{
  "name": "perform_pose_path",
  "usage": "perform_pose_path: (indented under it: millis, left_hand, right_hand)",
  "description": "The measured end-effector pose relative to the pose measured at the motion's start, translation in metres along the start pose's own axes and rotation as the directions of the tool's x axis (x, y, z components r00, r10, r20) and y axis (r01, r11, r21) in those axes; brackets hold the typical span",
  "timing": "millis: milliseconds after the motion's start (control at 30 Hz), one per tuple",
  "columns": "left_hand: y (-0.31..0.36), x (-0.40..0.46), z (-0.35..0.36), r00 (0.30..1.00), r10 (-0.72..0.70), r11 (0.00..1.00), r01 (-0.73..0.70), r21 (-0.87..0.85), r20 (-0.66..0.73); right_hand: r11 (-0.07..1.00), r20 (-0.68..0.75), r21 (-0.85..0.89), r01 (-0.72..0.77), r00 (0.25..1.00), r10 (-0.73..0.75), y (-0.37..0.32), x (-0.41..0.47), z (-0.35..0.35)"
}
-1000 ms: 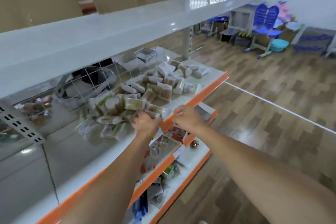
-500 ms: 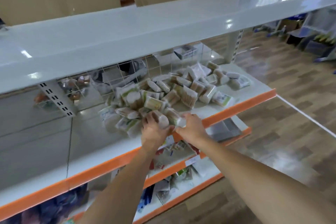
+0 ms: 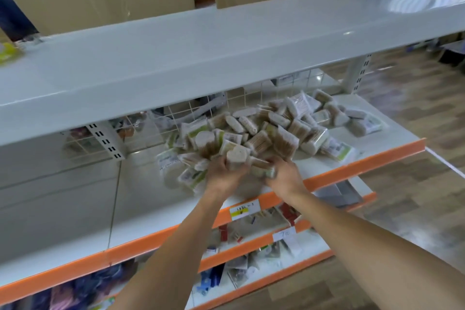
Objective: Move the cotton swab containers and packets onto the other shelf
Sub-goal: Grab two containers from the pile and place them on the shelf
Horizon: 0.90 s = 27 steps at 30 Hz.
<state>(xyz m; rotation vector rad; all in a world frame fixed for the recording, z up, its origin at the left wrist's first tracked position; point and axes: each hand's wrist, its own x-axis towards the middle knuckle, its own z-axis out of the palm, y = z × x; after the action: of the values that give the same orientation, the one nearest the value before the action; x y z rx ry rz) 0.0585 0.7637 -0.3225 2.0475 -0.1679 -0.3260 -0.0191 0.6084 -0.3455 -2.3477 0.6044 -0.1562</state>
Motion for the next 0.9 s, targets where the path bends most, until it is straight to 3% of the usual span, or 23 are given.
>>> perform_pose_path:
  millis: [133,267,400,533,700,900]
  left_hand:
    - [0.009,0.008,-0.009,0.998,-0.038,0.994,0.043,-0.104,0.045]
    - [0.016,0.013,-0.015,0.998,-0.026,0.977,0.014,-0.214,-0.053]
    - [0.016,0.015,-0.016,0.994,-0.076,0.929,0.099,-0.357,0.080]
    - [0.015,0.010,-0.015,0.978,-0.085,0.853,0.170,-0.493,0.190]
    - [0.016,0.002,-0.012,0.979,-0.094,0.852,0.173,-0.494,0.182]
    - [0.019,-0.002,-0.011,0.958,-0.092,0.773,0.241,-0.587,0.273]
  right_hand:
    - [0.961,0.026,0.271,-0.054,0.998,0.049,0.015,0.006,-0.006]
    - [0.855,0.142,0.480,-0.197,0.979,0.146,0.029,0.015,-0.014]
    - [0.717,0.119,0.665,-0.209,0.977,0.175,0.033,0.018,-0.021]
    - [0.610,0.126,0.768,-0.195,0.980,0.154,0.034,0.013,-0.023]
    - [0.452,0.218,0.859,-0.240,0.971,0.100,0.030,0.011,-0.025]
    - [0.439,0.286,0.855,-0.278,0.957,0.049,0.024,0.011,-0.036]
